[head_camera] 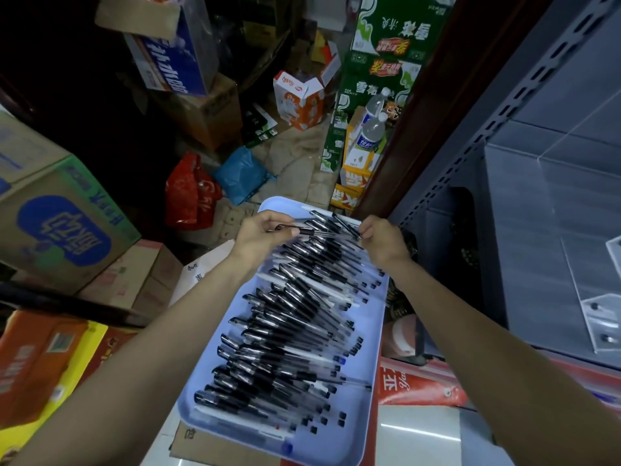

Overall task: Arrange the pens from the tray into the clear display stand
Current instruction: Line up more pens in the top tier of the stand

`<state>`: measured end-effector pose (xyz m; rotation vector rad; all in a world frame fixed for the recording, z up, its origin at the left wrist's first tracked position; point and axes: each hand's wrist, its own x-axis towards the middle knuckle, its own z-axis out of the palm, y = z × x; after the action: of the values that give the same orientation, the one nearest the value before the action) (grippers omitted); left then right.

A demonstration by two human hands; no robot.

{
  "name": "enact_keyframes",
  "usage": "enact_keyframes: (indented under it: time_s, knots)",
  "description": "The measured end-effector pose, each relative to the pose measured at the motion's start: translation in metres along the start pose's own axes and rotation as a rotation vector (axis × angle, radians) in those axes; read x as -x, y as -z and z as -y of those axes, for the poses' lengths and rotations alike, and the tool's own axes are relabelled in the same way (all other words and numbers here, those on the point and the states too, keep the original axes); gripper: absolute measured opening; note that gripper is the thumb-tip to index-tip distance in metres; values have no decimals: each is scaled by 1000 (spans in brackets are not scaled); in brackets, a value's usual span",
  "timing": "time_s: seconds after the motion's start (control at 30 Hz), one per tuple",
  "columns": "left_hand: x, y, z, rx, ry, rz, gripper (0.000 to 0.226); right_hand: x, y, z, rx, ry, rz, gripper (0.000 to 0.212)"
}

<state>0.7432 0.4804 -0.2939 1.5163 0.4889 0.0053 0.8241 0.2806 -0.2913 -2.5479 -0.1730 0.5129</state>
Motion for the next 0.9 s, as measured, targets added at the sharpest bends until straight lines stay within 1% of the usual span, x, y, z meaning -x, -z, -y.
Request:
enact_keyframes:
  time_s: [0.07, 0.17, 0.27, 0.33, 0.4, 0.47, 0.57, 0.63, 0.7, 0.77, 0.83, 0.9]
  knots:
    - [4, 3, -2, 43, 39, -43, 16, 2, 1, 2, 35, 4, -16, 23]
    - [11, 4, -5, 126, 54, -80, 12, 8, 2, 6, 48, -1, -41, 26]
    - [23, 5, -12, 116, 18, -80, 10, 21, 6, 14, 48, 23, -68, 24]
    - [32, 5, -20, 125, 0, -70, 5, 33, 12, 23, 7, 59, -102, 22]
    - [41, 7, -30, 119, -37, -53, 7, 47, 20, 34, -58, 104, -124, 15]
    - [49, 7, -41, 82, -96, -25, 13, 63, 29, 46, -181, 137, -115, 8]
    - [61, 0, -65, 15, -218, 17, 20, 91, 44, 63, -406, 172, -69, 17]
    - [70, -12, -89, -44, -325, 52, 15, 113, 57, 72, -567, 214, -44, 16]
    - [74, -25, -112, -68, -420, 80, 11, 126, 70, 77, -655, 248, -36, 17]
    - [82, -43, -135, -108, -514, 93, 12, 140, 86, 77, -680, 272, -91, 19]
    - [91, -64, -159, -144, -606, 105, 11, 152, 106, 74, -695, 285, -196, 22]
    - [101, -87, -180, -126, -663, 134, 14, 162, 129, 69, -749, 294, -313, 24]
